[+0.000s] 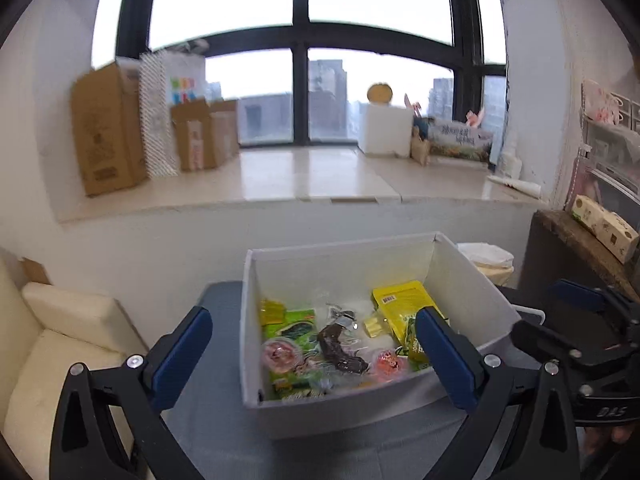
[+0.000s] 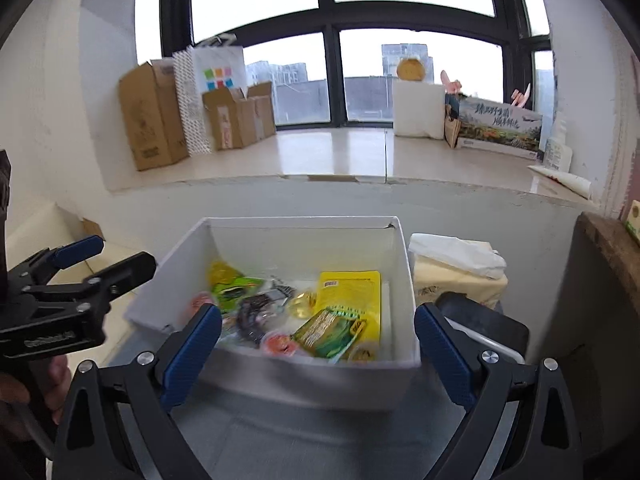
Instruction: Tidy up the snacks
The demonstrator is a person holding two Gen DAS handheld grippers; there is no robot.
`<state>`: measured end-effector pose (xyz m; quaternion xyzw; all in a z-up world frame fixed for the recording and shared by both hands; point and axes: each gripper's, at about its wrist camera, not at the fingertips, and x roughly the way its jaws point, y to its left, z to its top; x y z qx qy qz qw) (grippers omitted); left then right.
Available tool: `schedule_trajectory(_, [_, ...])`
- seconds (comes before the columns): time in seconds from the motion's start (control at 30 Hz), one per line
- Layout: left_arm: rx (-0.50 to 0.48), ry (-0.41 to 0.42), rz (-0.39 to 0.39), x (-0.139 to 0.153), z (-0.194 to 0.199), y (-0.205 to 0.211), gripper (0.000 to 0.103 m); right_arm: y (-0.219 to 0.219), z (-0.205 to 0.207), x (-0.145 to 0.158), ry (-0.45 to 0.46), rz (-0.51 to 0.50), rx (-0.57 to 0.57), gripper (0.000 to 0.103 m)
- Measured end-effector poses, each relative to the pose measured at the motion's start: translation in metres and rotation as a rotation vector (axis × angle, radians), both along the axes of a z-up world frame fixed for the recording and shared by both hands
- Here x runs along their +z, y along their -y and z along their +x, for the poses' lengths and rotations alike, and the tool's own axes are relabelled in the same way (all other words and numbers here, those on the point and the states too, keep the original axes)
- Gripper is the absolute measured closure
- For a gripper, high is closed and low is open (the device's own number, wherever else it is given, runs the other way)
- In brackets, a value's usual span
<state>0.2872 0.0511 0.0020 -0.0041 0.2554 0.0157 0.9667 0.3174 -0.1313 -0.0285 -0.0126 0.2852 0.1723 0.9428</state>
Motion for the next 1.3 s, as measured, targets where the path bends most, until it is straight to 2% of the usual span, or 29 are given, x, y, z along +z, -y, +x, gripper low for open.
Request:
schedule_trajectory(0.13, [-0.033,0.014,-0.049,0.014,-0.056,0.004,0.0,0.012,-0.052,0.021,0.062,0.011,-0.003,0.003])
schedule_trajectory(0.2, [-0.008,0.018,-0.06,0.021,-0.089,0.005,0.0,0.018,-0.075,0.027,0.067,0.035,0.004,0.003])
schedule_trajectory(0.27, [-0.029,-0.005,-0.075,0.023,-0.121,0.006,0.0,0.022,-0.101,0.028,0.067,0.036,0.018,0.003])
schedule_trajectory(0.37, [-0.021,-0.033,-0.103,0.018,-0.164,0.006,0.0,0.026,-0.139,0.027,0.076,0.025,0.048,0.003])
schedule_trajectory(0.57, [0.026,-0.048,-0.107,0.004,-0.215,0.004,0.0,0.035,-0.189,0.021,0.066,0.043,0.099,0.003])
schedule_trajectory(0.67, [0.026,-0.049,-0.131,0.002,-0.229,0.006,0.0,0.036,-0.205,0.018,0.064,0.049,0.102,0.003])
schedule_trajectory(0.9, [0.015,-0.028,-0.1,0.011,-0.239,0.015,0.0,0.034,-0.222,0.016,0.073,0.042,0.103,0.003])
schedule_trajectory(1.3, [0.015,-0.034,-0.091,0.013,-0.237,0.015,0.0,0.037,-0.225,0.019,0.068,0.064,0.092,0.003])
